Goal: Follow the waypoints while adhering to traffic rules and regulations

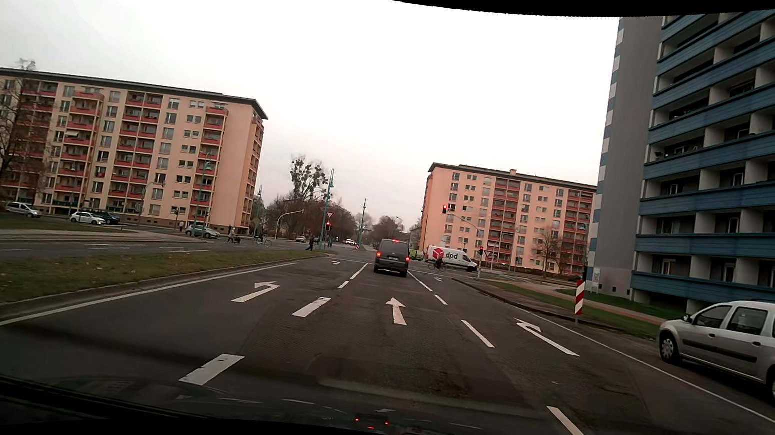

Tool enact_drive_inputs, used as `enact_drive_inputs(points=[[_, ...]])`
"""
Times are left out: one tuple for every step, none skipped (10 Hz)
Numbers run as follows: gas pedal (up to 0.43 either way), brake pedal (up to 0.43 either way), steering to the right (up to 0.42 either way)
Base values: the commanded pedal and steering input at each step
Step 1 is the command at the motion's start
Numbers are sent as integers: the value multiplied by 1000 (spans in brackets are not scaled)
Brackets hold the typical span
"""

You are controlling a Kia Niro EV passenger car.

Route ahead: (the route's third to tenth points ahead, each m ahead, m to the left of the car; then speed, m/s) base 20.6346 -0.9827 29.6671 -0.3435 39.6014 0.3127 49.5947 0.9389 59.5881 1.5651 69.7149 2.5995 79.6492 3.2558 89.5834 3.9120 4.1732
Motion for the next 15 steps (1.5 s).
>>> enact_drive_inputs(points=[[39,0,-7],[39,0,-7],[39,0,-7],[39,0,-7],[39,0,-7],[28,0,-7],[28,0,-8],[28,0,-11],[28,0,-12],[28,0,-13],[28,0,-15],[28,0,-15],[28,0,-16],[28,0,-18],[28,0,-19]])
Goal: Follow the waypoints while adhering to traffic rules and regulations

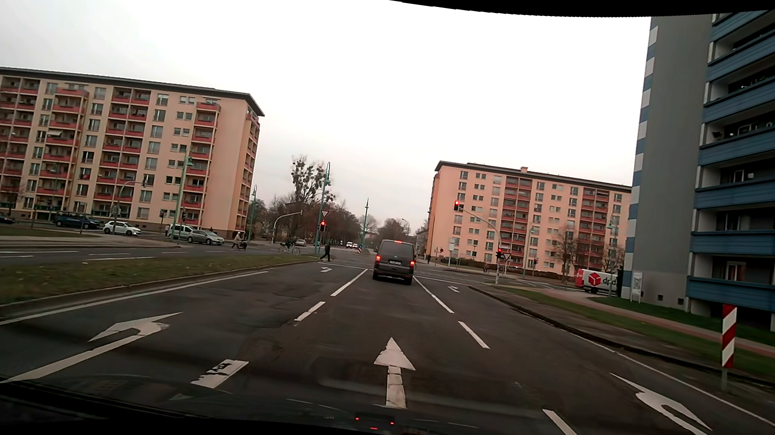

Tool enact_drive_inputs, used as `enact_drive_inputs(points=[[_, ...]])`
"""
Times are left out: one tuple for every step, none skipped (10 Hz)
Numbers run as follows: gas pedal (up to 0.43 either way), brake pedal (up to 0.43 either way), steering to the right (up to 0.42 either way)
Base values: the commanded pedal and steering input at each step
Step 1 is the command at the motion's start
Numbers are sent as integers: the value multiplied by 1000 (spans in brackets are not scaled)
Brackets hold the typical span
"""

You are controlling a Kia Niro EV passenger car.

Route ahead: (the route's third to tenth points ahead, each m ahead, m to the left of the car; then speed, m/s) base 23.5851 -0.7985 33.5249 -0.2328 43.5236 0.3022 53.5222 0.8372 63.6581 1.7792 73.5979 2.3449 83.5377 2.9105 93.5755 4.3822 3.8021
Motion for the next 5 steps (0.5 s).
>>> enact_drive_inputs(points=[[28,0,-19],[28,0,-19],[28,0,-19],[28,0,-19],[28,0,-19]])
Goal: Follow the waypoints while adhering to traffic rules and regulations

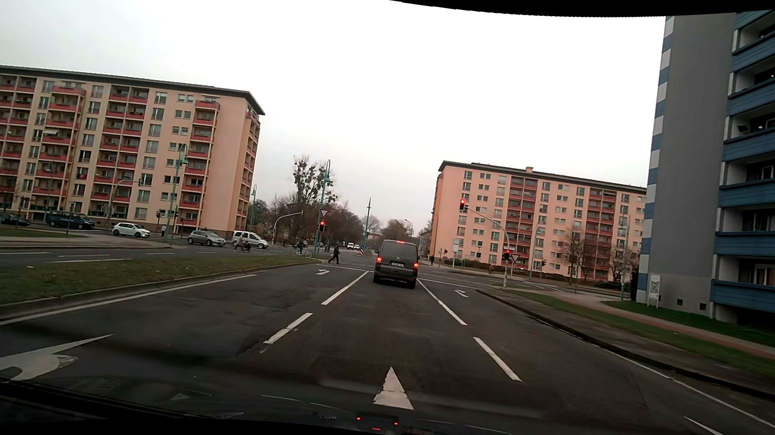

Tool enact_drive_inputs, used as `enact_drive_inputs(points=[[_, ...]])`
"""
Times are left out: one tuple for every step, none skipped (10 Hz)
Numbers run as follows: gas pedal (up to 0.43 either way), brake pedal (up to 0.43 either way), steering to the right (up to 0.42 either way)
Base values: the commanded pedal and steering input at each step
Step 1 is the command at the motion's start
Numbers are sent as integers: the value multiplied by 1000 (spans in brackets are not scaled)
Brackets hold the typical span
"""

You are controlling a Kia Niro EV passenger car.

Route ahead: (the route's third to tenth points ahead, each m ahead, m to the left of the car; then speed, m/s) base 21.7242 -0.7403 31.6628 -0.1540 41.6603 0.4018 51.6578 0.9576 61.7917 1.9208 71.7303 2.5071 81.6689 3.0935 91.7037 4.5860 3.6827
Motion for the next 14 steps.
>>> enact_drive_inputs(points=[[28,0,-19],[28,0,-19],[28,0,-19],[28,0,-19],[28,0,-18],[28,0,-18],[28,0,-18],[28,0,-17],[20,0,-15],[8,0,-15],[8,0,-15],[8,0,-15],[8,0,-15],[8,0,-15]])
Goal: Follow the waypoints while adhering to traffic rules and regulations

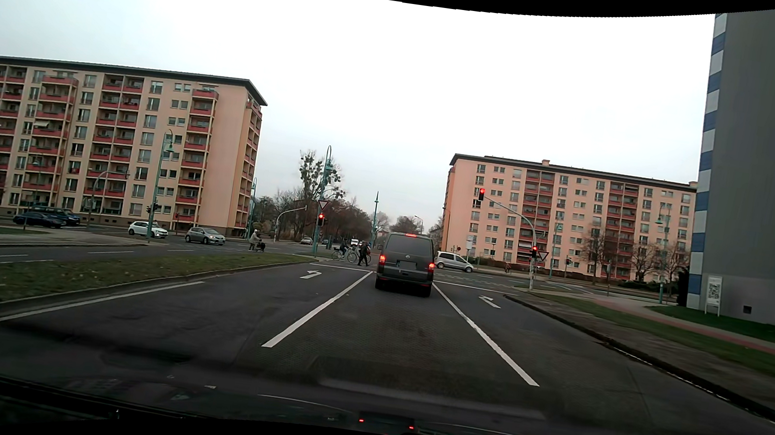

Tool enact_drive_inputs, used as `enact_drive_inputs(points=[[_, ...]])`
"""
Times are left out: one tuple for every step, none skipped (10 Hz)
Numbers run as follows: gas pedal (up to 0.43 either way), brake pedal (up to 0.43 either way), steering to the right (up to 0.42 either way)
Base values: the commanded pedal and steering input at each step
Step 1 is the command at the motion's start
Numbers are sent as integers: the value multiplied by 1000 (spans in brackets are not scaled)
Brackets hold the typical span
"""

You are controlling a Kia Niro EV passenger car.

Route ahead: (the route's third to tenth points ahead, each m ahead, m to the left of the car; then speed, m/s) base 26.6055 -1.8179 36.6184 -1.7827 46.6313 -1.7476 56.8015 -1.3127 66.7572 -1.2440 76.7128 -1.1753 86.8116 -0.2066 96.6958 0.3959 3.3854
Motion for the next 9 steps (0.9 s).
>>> enact_drive_inputs(points=[[8,0,-15],[8,0,-15],[0,0,-15],[0,0,-15],[0,0,-11],[0,0,-5],[0,0,0],[0,0,1],[0,0,1]])
